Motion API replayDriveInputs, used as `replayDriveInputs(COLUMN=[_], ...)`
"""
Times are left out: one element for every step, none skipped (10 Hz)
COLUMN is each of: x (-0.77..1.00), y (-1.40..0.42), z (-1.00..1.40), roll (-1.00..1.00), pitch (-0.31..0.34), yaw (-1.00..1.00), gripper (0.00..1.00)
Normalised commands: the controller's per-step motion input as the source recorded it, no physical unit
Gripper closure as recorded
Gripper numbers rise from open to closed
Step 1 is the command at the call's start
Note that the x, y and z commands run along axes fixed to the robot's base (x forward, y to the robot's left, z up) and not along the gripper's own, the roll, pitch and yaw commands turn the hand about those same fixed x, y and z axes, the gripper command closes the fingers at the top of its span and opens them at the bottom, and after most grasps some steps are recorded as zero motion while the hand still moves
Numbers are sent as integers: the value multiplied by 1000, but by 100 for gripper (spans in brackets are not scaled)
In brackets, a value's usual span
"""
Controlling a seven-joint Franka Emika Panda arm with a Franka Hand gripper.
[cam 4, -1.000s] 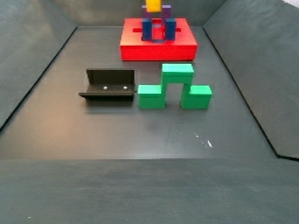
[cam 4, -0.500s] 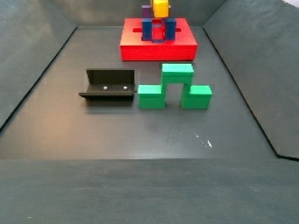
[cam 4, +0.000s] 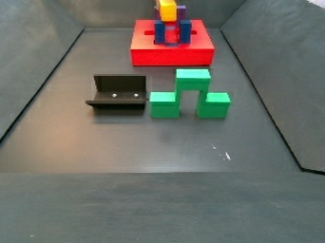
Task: Pick up the yellow object. Move up. Move to above the board. Insert the yellow object.
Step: Insert the yellow object.
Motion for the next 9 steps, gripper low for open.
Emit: replayDriveInputs(x=[0, 0, 0, 0, -97, -120, -209, -246, -186], y=[169, 157, 111, 0, -69, 0, 0, 80, 11], z=[-46, 0, 0, 31, 117, 140, 129, 69, 40], roll=[70, 3, 0, 0, 37, 33, 13, 0, 0], pitch=[37, 50, 46, 0, 0, 0, 0, 14, 11], yaw=[0, -31, -49, 0, 0, -54, -157, -280, -263], gripper=[100, 100, 100, 100, 100, 100, 100, 100, 100])
